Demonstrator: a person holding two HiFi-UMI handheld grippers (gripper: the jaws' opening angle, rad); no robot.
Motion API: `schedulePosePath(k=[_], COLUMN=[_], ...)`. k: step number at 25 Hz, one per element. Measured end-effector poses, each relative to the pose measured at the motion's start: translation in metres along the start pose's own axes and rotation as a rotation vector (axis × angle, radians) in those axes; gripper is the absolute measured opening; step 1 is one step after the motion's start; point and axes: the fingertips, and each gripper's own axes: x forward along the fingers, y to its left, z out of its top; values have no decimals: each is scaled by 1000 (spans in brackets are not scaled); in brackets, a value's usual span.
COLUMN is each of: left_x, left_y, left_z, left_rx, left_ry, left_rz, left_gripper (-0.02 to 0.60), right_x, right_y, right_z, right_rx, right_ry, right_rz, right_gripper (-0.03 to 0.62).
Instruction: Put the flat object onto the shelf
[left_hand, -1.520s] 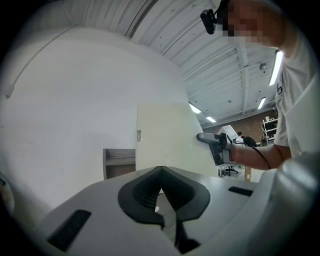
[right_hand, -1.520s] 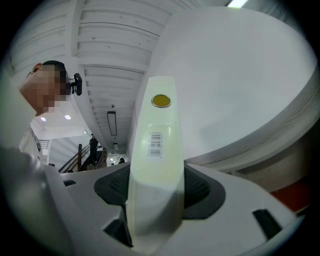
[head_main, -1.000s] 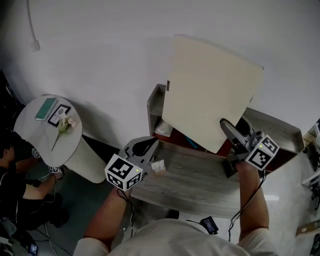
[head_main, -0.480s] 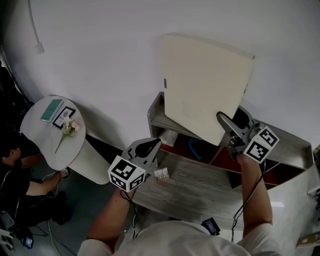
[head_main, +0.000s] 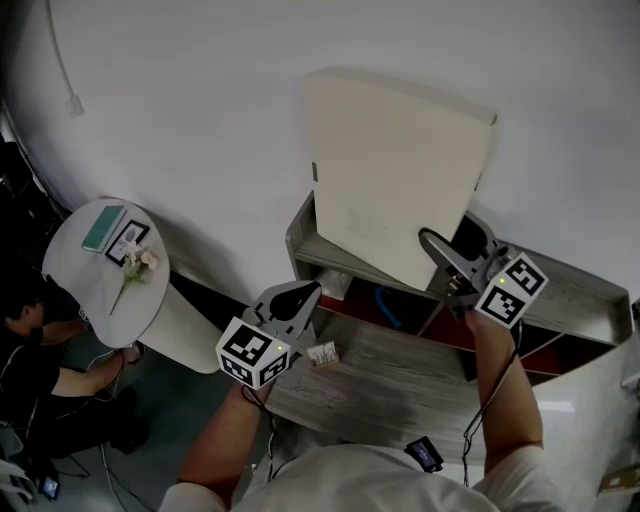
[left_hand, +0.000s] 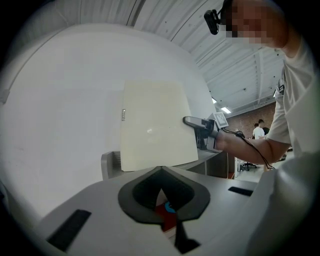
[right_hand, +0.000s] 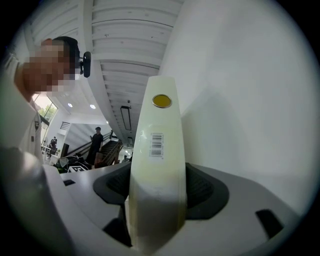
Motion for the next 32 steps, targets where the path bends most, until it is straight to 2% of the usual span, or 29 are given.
schedulePosePath(k=[11,22,32], left_x=[-1,-25,-58], left_y=[-7,-12,-38], left_z=[-3,-2,-1], left_rx=[-21,-25,-31], left_ry=[5,-5,-22], left_rz=[-21,-45,-132], left_gripper=[14,15,15], right_x=[0,-24,-69], right_y=[1,7,54], right_z=[-3,2,-12], right_rx=[-14,-47,-43], right_ry=[3,14,31], right_rz=[-5,-120,-233], right_gripper=[307,313,311])
